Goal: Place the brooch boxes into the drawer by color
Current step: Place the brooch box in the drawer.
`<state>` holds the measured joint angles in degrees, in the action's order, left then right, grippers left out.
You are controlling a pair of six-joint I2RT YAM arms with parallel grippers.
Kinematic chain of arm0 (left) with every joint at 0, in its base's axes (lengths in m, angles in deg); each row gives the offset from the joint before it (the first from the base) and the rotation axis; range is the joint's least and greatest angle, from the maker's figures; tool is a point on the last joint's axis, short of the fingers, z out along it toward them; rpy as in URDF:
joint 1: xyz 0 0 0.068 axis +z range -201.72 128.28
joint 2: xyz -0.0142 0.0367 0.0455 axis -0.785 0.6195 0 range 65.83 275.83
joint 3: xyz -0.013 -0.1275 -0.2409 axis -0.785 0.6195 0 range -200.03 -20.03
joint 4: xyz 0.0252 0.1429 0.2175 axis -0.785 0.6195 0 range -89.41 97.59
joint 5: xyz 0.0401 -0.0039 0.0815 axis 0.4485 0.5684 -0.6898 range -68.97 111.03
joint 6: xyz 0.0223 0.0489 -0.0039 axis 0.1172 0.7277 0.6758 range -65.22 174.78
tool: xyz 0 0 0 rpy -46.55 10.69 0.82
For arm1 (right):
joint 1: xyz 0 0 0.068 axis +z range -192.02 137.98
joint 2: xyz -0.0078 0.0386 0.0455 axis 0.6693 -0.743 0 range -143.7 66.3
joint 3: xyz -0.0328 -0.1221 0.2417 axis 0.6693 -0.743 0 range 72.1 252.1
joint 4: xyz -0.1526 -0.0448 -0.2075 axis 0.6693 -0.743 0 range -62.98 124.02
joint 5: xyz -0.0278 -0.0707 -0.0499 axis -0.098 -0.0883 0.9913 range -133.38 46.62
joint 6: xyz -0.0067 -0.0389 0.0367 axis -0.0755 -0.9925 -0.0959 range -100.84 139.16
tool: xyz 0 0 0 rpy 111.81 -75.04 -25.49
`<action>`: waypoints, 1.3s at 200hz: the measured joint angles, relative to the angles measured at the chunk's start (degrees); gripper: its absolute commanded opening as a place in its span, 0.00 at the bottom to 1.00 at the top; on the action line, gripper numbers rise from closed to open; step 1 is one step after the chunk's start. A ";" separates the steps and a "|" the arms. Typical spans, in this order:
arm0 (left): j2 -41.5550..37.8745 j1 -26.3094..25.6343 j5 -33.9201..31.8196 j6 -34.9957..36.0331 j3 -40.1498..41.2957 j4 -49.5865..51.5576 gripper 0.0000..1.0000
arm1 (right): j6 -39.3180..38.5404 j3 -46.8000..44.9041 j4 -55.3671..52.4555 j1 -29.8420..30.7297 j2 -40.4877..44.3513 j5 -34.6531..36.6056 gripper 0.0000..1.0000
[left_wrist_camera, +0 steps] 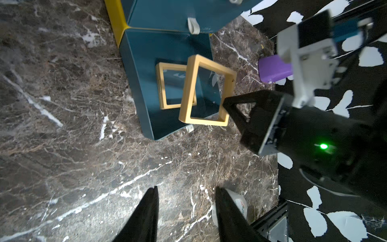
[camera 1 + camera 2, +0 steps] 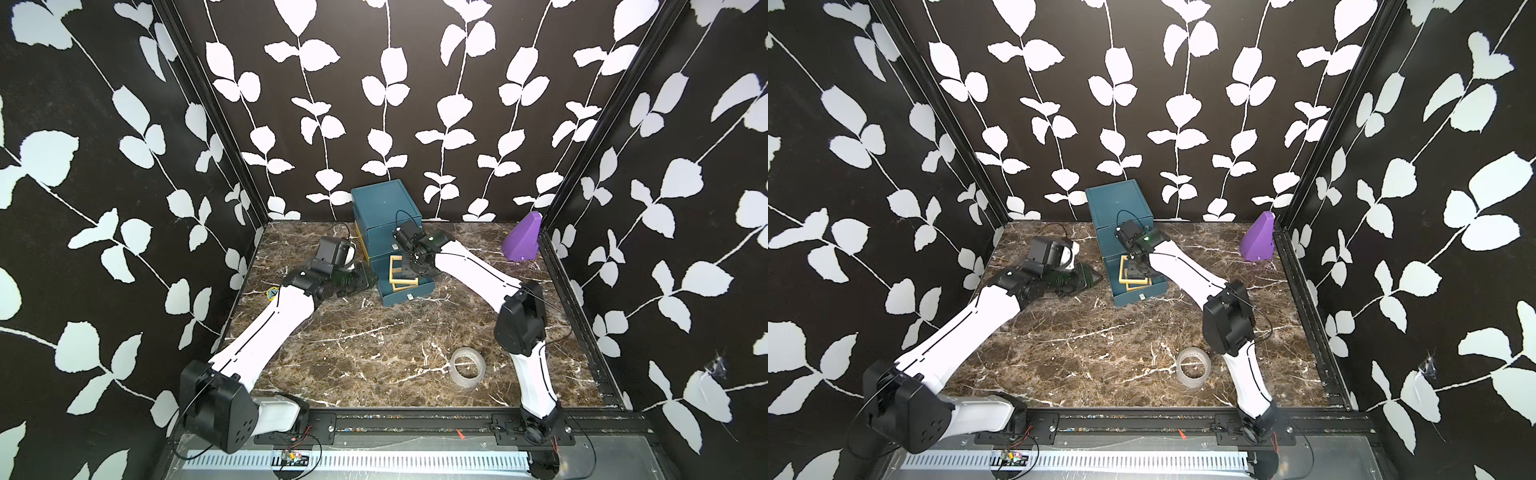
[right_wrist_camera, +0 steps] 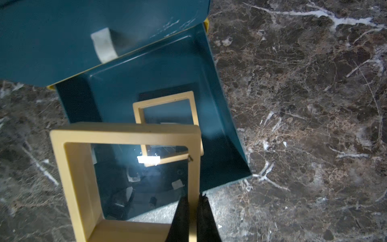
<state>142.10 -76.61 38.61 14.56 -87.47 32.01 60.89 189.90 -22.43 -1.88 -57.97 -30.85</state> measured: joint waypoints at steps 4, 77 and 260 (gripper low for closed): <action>0.37 0.15 0.07 0.15 -0.42 -0.13 0.42 | -0.04 0.35 0.02 -0.28 -0.50 -0.15 0.00; 4.37 1.01 1.09 1.07 -3.52 -0.94 0.43 | 0.76 4.85 2.62 -3.26 -6.73 -2.78 0.00; 5.25 1.05 1.46 0.76 -3.82 -1.40 0.43 | 10.82 2.54 4.66 -5.33 -9.53 -6.38 0.00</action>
<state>147.34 -75.56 40.08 15.32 -91.29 30.61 71.71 192.43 -17.77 -7.21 -67.50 -37.23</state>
